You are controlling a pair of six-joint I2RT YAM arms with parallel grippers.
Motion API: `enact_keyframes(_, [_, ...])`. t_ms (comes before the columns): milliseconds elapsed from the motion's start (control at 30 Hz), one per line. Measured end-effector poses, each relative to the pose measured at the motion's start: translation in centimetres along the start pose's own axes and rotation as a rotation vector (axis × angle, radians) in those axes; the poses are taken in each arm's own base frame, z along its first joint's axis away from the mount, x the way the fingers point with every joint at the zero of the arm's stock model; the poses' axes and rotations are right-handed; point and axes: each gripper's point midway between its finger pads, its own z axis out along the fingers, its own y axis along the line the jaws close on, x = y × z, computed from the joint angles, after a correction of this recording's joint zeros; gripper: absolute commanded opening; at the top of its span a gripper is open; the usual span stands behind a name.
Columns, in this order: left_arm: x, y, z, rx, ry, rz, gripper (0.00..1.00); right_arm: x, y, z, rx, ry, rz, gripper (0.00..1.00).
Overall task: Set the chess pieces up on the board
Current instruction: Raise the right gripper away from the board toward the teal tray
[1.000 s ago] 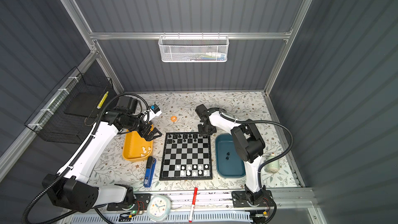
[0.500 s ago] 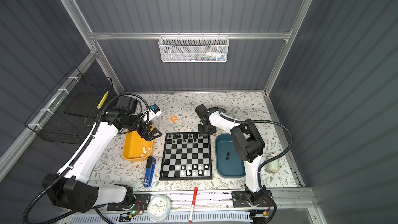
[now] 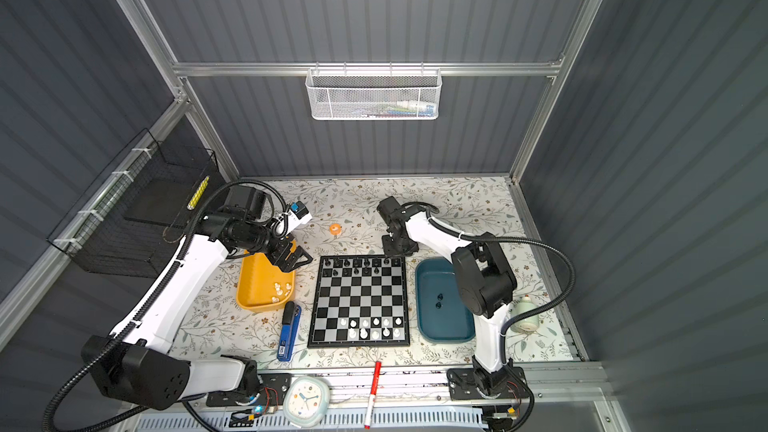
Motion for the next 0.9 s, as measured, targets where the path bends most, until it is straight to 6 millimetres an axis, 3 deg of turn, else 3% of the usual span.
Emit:
enact_keyframes(300, [0.0, 0.0, -0.1, -0.006, -0.002, 0.002, 0.99, -1.5, 0.5, -3.1, -0.021, -0.057, -0.003, 0.30])
enact_keyframes(600, [0.0, 0.0, -0.1, -0.005, -0.002, 0.002, 1.00, -3.7, 0.6, -9.9, -0.047, -0.198, -0.004, 0.30])
enact_keyframes(767, [0.0, 0.0, -0.2, -0.006, -0.002, 0.002, 1.00, -3.2, -0.6, -13.4, -0.041, -0.255, 0.013, 0.30])
enact_keyframes(900, [0.0, 0.0, -0.2, -0.006, -0.004, 0.006, 1.00, -1.0, -3.0, -15.4, -0.028, -0.283, 0.054, 0.29])
